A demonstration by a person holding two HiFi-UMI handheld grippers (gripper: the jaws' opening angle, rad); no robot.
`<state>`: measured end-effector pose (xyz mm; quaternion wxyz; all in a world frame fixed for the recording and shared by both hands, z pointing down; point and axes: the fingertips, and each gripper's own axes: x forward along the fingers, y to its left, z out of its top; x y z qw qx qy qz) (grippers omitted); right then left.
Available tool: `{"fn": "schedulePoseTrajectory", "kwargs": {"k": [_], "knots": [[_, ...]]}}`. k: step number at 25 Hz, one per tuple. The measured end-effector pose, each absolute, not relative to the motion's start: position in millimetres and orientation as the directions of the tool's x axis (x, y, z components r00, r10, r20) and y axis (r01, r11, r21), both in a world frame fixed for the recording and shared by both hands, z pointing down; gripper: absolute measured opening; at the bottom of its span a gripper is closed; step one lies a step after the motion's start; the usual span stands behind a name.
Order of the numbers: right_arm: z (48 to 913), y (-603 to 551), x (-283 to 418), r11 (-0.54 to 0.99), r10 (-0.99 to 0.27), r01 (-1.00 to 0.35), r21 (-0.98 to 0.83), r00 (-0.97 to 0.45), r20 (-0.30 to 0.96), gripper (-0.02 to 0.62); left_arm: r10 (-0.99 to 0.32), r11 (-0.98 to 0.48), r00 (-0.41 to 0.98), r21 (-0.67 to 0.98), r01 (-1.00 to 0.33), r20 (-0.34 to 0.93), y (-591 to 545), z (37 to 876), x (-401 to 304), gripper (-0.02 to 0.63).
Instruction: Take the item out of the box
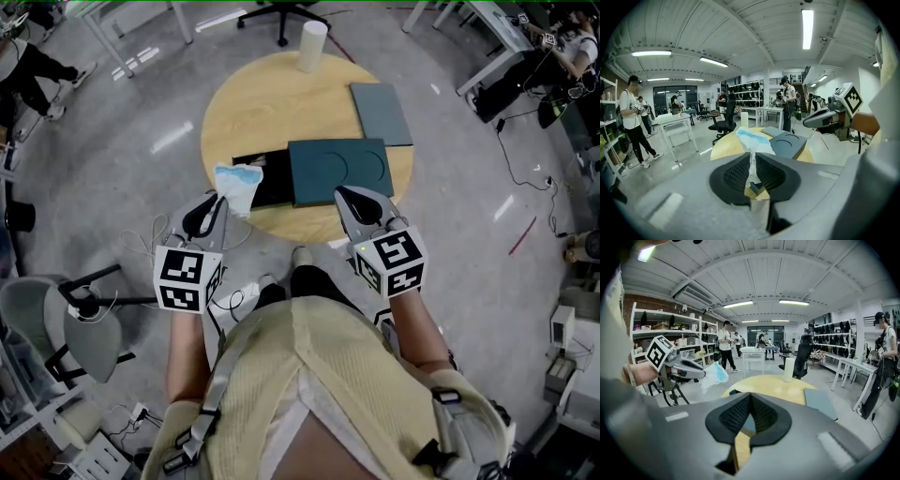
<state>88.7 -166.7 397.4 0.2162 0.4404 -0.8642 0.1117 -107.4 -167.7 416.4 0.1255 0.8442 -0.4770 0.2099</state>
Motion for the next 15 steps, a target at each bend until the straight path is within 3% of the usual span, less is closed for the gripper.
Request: {"fn": "schedulePoseTrajectory", "kwargs": {"k": [15], "knots": [[397.7,-173.5,86.4,0.604,-0.703,-0.797,-0.01,-0.539,0.465,0.005,-0.768,-0.507,0.441,-0.021,-0.862,0.465,-174.0,409.5,-103.6,0.043]]}}
